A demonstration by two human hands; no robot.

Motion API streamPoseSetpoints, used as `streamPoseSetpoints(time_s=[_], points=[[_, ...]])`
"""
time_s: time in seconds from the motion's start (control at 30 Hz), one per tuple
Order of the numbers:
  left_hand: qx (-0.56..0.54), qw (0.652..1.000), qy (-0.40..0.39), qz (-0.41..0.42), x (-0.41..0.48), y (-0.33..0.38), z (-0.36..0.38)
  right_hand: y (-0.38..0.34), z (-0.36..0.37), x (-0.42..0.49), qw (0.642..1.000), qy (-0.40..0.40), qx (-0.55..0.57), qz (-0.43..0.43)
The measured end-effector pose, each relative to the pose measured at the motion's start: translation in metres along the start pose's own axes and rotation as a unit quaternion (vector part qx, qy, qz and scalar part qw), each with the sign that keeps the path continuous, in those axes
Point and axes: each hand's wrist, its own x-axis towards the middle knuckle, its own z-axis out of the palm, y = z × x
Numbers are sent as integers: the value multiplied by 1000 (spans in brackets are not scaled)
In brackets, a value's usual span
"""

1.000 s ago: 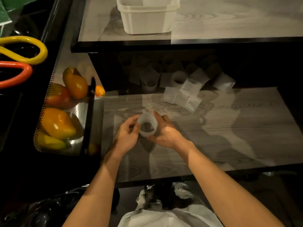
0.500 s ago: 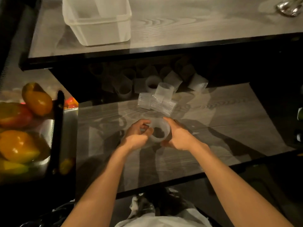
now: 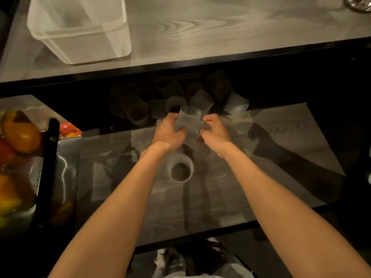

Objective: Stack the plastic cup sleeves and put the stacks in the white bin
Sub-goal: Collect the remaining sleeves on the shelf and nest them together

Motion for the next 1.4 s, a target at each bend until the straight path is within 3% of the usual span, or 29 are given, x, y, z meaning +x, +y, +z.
streamPoseSetpoints(time_s=[0.13, 0.27, 0.4, 0.47, 0.67, 0.9, 1.17, 1.4], points=[[0, 1000, 10, 8, 4, 5, 7, -8, 2, 7, 998, -7, 60, -16], [-126, 988, 91, 15, 5, 17, 8, -12, -13, 7, 990, 77, 76, -93], [-179, 984, -2, 5, 0, 32, 17, 7, -33, -5, 981, 40, 134, -136], [-152, 988, -37, 0, -2, 26, 24, 21, -39, -9, 977, 32, 167, -131], [21, 992, 121, 8, 7, -28, 9, 65, -47, -12, 990, 108, 90, -7], [179, 983, 29, 24, 23, -51, 0, 56, -29, 9, 990, 136, -31, -24], [128, 991, -24, -26, 22, -42, 2, 47, -10, 20, 993, 57, -100, -24], [123, 992, -19, -1, 20, -36, 6, 52, 1, 15, 994, -61, -80, -44]])
